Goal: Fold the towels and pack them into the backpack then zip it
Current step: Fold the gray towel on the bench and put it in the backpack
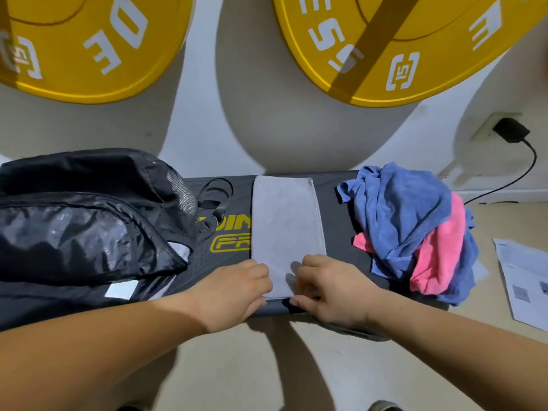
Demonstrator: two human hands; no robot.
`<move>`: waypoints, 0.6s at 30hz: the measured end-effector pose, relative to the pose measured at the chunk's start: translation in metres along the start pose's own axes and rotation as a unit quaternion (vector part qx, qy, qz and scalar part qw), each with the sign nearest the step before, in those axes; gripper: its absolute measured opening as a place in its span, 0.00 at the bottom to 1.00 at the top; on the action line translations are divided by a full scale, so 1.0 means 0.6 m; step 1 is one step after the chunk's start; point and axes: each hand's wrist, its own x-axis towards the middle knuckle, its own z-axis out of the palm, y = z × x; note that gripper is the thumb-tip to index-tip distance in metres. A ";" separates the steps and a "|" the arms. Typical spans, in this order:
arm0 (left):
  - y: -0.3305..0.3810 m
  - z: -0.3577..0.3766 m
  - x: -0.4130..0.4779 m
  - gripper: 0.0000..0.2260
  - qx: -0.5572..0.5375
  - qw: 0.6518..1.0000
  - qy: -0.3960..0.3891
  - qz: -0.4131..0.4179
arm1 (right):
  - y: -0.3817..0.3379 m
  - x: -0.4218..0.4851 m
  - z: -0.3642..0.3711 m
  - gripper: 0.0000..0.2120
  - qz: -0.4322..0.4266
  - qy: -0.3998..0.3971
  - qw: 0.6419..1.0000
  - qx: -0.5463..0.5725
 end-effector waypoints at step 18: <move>-0.003 -0.002 0.022 0.09 -0.370 0.883 0.096 -0.272 | 0.054 0.010 0.036 0.13 0.044 0.123 0.989 0.065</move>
